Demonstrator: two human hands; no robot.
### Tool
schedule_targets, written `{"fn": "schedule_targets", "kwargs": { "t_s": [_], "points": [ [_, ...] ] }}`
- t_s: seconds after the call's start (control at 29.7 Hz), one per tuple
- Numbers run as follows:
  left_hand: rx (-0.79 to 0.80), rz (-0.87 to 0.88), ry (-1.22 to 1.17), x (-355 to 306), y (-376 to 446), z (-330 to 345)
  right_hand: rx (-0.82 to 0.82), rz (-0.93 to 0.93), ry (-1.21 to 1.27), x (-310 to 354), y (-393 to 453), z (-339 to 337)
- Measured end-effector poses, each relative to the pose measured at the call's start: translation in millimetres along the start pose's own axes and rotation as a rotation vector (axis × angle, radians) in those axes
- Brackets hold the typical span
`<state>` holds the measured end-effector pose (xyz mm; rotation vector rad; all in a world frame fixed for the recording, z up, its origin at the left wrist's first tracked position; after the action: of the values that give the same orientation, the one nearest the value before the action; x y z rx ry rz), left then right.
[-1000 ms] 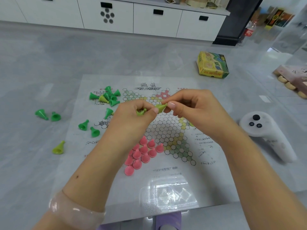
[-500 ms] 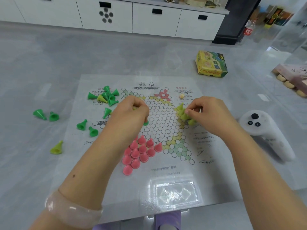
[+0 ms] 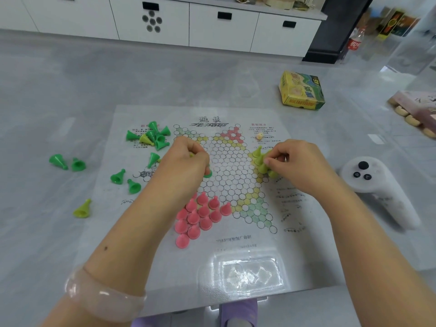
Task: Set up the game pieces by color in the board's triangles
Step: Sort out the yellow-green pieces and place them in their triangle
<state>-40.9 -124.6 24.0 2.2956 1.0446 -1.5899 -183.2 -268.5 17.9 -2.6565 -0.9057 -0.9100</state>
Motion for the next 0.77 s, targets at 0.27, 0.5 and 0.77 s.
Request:
{"fn": "schedule_targets", "kwargs": {
  "t_s": [0.27,0.5,0.77],
  "points": [
    [0.001,0.013,0.006,1,0,0,-0.014,-0.004,0.005,-3,0,0],
    [0.002,0.090,0.078,3,1,0,-0.031,-0.023,0.002,-2,-2,-5],
    [0.100,0.194,0.144,0,-3,5,0.000,-0.129,0.339,35,-16,-5]
  ]
}}
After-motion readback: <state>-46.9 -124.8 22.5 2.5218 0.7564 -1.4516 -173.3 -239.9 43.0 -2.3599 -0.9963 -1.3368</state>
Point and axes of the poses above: each hand's wrist, its own y-axis towards the middle knuckle, its own z-axis out of the palm, x = y × z, the point moved 4 cm from there along y, towards the middle knuckle, and after that the axes turned 10 degrees about y, right-handed, at the moved point
